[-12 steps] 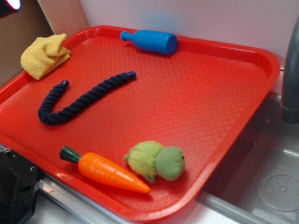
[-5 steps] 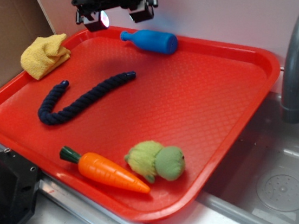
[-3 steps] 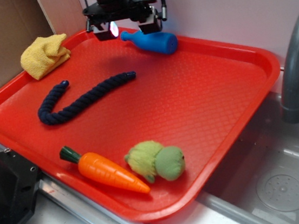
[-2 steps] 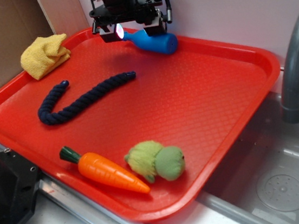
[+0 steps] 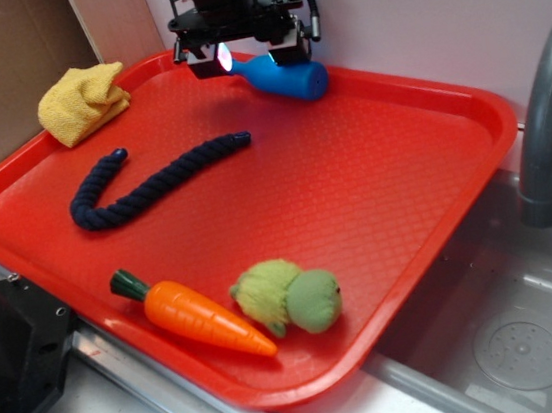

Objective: Grab the blue bottle.

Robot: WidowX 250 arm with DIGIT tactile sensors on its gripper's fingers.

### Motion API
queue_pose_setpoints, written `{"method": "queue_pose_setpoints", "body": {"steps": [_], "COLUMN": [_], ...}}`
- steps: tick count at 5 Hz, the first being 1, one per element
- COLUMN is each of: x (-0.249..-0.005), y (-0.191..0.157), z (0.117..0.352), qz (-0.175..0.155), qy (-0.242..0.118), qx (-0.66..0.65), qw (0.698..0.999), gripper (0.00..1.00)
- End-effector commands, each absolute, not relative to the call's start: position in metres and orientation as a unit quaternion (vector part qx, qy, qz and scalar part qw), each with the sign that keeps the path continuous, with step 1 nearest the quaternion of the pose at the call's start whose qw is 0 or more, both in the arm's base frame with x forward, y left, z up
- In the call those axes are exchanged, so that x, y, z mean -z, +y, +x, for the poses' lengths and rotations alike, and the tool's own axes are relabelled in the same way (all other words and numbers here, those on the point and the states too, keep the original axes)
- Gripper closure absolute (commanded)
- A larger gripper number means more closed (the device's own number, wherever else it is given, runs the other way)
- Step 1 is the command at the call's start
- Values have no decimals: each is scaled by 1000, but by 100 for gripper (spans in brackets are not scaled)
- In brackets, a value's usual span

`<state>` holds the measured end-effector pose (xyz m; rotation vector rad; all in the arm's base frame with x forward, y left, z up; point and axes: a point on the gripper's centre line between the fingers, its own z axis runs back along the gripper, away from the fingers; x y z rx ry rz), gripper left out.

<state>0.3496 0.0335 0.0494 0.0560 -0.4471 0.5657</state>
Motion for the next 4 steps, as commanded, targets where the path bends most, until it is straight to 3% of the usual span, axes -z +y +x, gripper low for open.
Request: {"method": "queue_pose_setpoints", "body": {"steps": [1, 2, 3, 4], "x": [-44, -54, -91, -137], "y": [35, 34, 30, 29], "z": [348, 330, 297, 278], "qz": [30, 20, -30, -79], "qy": [-195, -143, -56, -11], "qx": [-295, -313, -351, -329], "qw": [935, 939, 934, 941], "gripper": [14, 100, 100, 100]}}
